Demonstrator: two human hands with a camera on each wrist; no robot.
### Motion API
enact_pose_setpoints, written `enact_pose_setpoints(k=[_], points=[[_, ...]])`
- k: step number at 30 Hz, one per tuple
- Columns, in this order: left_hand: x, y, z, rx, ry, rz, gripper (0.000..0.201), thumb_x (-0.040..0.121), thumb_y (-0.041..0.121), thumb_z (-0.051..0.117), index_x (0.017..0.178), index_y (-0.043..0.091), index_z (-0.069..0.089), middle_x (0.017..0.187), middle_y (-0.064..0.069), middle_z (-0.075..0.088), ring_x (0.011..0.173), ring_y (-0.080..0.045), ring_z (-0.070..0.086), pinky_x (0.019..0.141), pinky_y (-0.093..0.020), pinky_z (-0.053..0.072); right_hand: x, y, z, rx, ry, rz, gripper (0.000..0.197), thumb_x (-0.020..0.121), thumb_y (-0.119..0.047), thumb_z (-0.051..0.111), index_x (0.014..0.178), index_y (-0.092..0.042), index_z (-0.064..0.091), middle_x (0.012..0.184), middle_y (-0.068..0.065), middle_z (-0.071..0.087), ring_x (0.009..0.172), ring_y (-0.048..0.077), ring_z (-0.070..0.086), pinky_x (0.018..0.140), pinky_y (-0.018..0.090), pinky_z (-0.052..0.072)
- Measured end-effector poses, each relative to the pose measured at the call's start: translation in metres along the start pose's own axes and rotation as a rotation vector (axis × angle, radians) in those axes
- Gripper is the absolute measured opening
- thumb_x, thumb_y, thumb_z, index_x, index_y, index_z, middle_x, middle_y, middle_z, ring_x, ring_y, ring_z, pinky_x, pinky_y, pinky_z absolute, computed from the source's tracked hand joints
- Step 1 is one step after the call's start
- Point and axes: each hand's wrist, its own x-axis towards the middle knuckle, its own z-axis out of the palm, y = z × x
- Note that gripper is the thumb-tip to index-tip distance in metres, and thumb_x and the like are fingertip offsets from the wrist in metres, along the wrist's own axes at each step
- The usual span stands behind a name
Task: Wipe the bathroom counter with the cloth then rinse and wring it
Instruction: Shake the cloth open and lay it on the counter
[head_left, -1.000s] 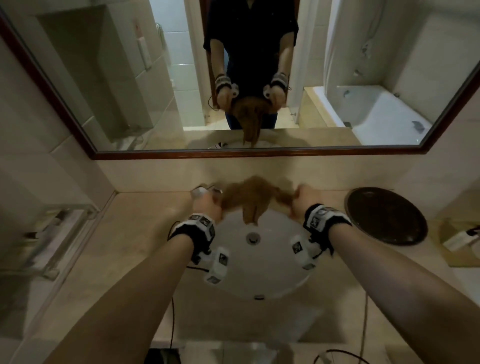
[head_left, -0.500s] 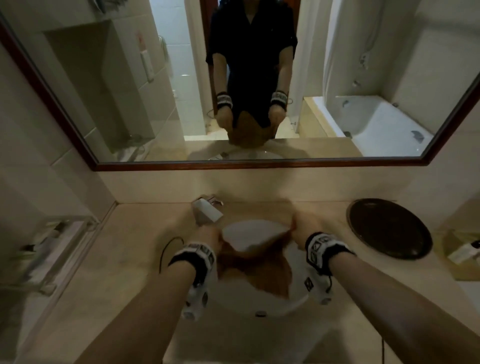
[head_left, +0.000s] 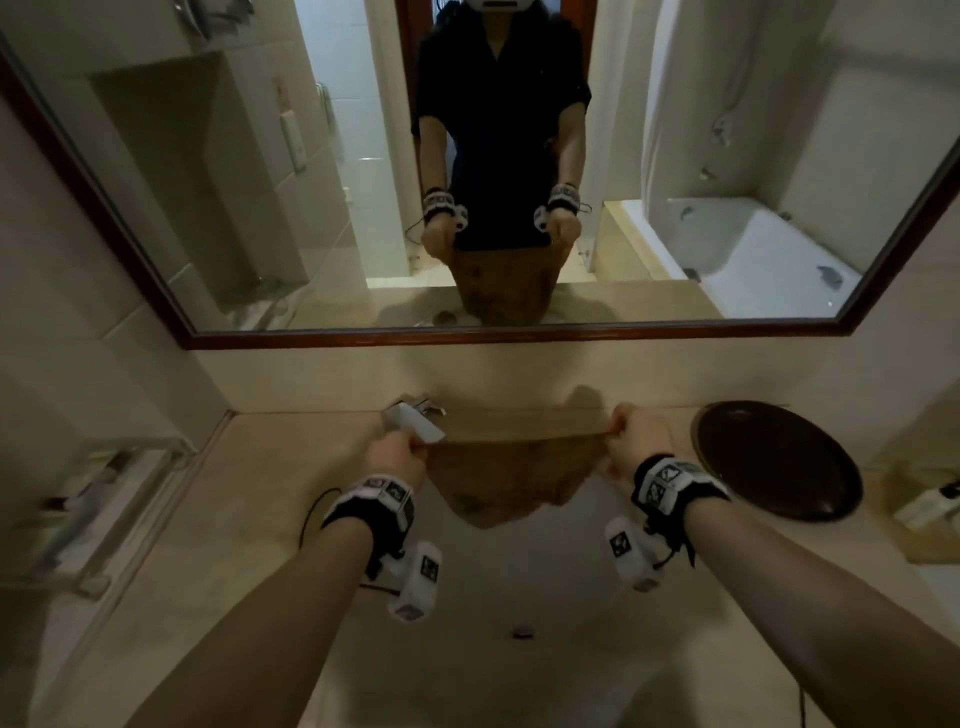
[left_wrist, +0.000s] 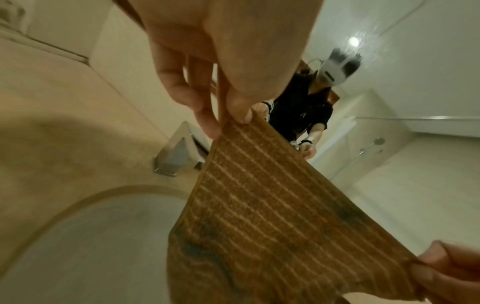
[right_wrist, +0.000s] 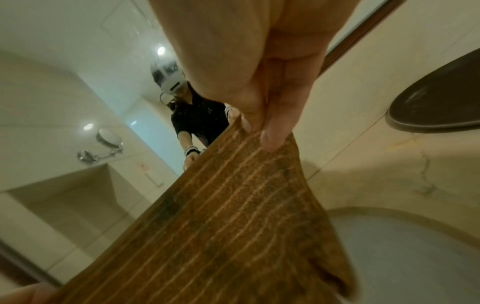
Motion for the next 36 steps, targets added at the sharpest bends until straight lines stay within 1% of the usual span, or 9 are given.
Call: enact_pose_setpoints(k=[4,7,9,13,17,22,26,30,36], points=[[0.005,0.021,-0.015,-0.219,0.139,0.056,0.009,0.095,0.019,0.05,0.096,0.018,0.059,0.09,-0.005,0.06,0.09,-0.028,0.059,0.073,-0.029,0.042,0.003,-0.001,-0.015,0.33,0.073,0.046,0.011,0.076,-0.011,0.061,0.077,-0.018,0.053,0.082,0.013,0.067,0.069,0.034,0.067,0.063,0.049,0.059],[0.0,0.033,-0.019,-0.261,0.238,0.136,0.007,0.094,0.029,0.052,0.091,0.024,0.057,0.087,-0.002,0.065,0.081,-0.025,0.061,0.071,-0.033,0.051,-0.011,-0.005,-0.035,0.755,0.011,0.171,0.008,0.094,-0.004,0.05,0.094,-0.009,0.043,0.078,0.022,0.061,0.049,0.033,0.064,0.045,0.043,0.057],[-0.009,0.046,-0.015,-0.291,0.283,0.231,0.01,0.095,0.028,0.052,0.093,0.023,0.059,0.083,-0.001,0.065,0.075,-0.021,0.059,0.067,-0.032,0.05,-0.023,0.002,-0.047,0.855,0.003,0.174,0.009,0.097,-0.004,0.046,0.097,-0.01,0.04,0.075,0.024,0.059,0.041,0.029,0.061,0.039,0.037,0.054],[-0.025,0.077,0.005,-0.336,0.231,0.318,0.011,0.095,0.031,0.051,0.09,0.025,0.059,0.078,0.004,0.062,0.072,-0.015,0.058,0.065,-0.027,0.04,-0.046,0.042,-0.065,0.681,0.143,0.181,0.008,0.095,-0.008,0.053,0.089,-0.008,0.047,0.082,0.026,0.063,0.053,0.039,0.064,0.052,0.05,0.058],[-0.032,0.112,0.035,-0.353,0.102,0.392,0.01,0.094,0.033,0.049,0.087,0.029,0.056,0.075,0.003,0.064,0.068,-0.016,0.059,0.063,-0.027,0.045,-0.067,0.085,-0.089,0.598,0.27,0.234,0.011,0.094,-0.011,0.056,0.085,-0.01,0.05,0.083,0.024,0.063,0.052,0.038,0.065,0.05,0.045,0.058],[-0.042,0.184,0.066,-0.43,0.026,0.485,0.012,0.097,0.02,0.05,0.096,0.015,0.06,0.084,0.0,0.061,0.075,-0.018,0.057,0.056,-0.022,0.035,-0.076,0.139,-0.126,0.589,0.357,0.321,0.018,0.094,-0.013,0.056,0.079,-0.018,0.049,0.087,0.019,0.062,0.065,0.038,0.067,0.053,0.053,0.057],[-0.036,0.244,0.084,-0.406,-0.015,0.493,0.018,0.097,0.019,0.052,0.105,0.009,0.063,0.093,-0.002,0.063,0.082,-0.015,0.054,0.068,-0.022,0.035,-0.063,0.178,-0.16,0.602,0.359,0.343,0.018,0.095,-0.013,0.054,0.08,-0.016,0.046,0.077,0.018,0.06,0.061,0.042,0.065,0.06,0.06,0.055],[-0.022,0.294,0.099,-0.483,-0.062,0.471,0.017,0.095,0.019,0.056,0.104,0.009,0.066,0.097,-0.007,0.067,0.088,-0.019,0.06,0.077,-0.026,0.043,-0.04,0.213,-0.193,0.585,0.344,0.337,0.015,0.095,-0.014,0.054,0.082,-0.016,0.046,0.075,0.014,0.063,0.059,0.039,0.067,0.063,0.059,0.056],[-0.035,0.326,0.104,-0.448,0.047,0.5,0.016,0.093,0.022,0.059,0.099,0.012,0.069,0.089,-0.001,0.065,0.084,-0.014,0.058,0.08,-0.027,0.046,-0.031,0.242,-0.222,0.591,0.327,0.305,0.018,0.094,-0.013,0.054,0.079,-0.02,0.046,0.08,0.019,0.062,0.058,0.039,0.066,0.064,0.056,0.057]])
